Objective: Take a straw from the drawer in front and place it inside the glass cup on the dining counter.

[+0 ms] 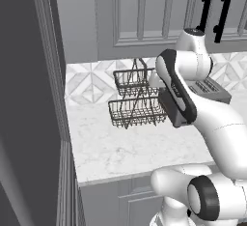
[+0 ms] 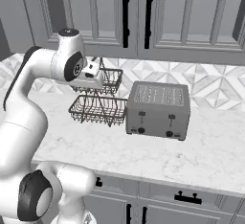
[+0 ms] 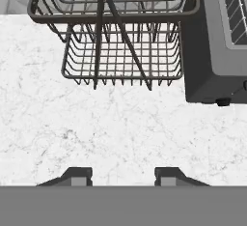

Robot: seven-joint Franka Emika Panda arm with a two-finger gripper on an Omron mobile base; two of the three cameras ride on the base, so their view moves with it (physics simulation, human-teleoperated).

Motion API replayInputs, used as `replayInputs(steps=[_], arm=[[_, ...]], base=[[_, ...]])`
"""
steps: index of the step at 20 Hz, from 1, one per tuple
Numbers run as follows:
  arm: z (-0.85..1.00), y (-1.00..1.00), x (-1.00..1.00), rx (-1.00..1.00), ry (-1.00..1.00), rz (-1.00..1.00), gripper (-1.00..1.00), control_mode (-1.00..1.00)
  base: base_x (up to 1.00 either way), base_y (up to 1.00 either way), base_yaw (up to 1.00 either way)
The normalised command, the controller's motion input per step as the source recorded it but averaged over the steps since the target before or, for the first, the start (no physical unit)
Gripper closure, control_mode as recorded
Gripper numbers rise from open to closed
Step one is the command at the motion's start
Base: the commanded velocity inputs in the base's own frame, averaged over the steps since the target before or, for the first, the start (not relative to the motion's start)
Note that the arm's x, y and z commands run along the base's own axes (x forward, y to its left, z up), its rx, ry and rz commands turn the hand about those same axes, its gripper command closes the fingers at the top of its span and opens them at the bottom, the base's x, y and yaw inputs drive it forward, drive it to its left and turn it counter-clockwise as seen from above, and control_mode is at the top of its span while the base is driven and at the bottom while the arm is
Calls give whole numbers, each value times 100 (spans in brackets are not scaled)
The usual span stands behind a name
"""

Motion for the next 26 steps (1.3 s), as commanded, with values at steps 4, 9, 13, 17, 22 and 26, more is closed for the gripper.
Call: replayInputs(steps=[4, 9, 13, 17, 22, 26], arm=[[0, 0, -1, 0, 0, 0, -100, 100], [0, 0, 0, 0, 0, 0, -100, 100], [0, 0, 0, 0, 0, 0, -100, 100], [0, 0, 0, 0, 0, 0, -100, 100], [0, 0, 0, 0, 0, 0, -100, 100], [0, 0, 0, 0, 0, 0, -100, 100]], base=[[-38, 0, -1], [-95, -24, 2], [-42, -69, 24], [0, -89, 55], [0, -80, 62], [-1, -80, 63]])
